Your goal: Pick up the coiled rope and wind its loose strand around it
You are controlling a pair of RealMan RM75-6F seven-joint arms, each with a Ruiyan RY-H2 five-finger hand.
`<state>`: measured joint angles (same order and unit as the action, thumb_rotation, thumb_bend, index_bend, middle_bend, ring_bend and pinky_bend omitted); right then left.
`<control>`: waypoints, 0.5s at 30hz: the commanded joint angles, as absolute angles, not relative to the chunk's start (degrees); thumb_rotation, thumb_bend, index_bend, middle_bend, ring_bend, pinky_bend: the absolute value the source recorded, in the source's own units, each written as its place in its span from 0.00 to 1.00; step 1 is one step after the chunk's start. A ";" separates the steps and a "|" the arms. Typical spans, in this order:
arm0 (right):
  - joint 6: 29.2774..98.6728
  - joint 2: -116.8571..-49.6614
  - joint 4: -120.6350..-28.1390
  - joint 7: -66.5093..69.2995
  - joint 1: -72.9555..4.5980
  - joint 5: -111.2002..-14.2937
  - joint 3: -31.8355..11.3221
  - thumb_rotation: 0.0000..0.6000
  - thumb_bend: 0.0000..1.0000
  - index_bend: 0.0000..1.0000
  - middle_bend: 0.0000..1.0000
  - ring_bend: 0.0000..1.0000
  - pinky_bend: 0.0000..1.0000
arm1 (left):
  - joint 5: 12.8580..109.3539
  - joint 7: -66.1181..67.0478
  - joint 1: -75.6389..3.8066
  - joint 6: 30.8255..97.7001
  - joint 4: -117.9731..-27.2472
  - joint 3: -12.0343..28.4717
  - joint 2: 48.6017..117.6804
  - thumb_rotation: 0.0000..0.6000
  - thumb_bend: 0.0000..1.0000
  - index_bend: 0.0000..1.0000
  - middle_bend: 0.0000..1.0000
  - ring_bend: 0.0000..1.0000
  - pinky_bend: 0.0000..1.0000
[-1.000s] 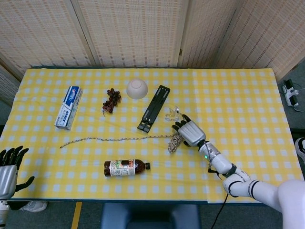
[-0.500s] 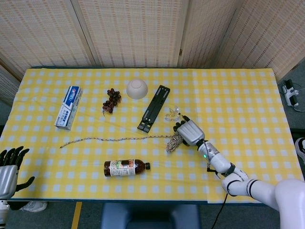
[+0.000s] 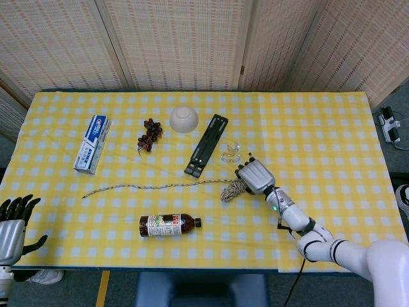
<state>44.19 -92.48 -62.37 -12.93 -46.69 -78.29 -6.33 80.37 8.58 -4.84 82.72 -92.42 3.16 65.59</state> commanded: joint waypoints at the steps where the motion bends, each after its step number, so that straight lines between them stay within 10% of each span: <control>1: 44.59 -92.46 -62.53 -12.58 -46.65 -78.44 -6.25 1.00 0.50 0.61 0.49 0.50 0.39 | 81.13 8.28 -5.91 82.26 -92.22 3.82 65.75 1.00 0.23 0.21 0.12 0.11 0.00; 15: 48.37 -86.45 -71.39 -13.39 -45.59 -79.43 -6.33 1.00 0.61 0.75 0.59 0.63 0.50 | 87.05 8.24 -17.44 74.75 -91.40 8.18 66.72 1.00 0.25 0.33 0.25 0.22 0.16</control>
<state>47.84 -87.26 -70.45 -13.11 -45.76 -79.46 -6.13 86.51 8.60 -15.86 76.31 -91.95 7.44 66.19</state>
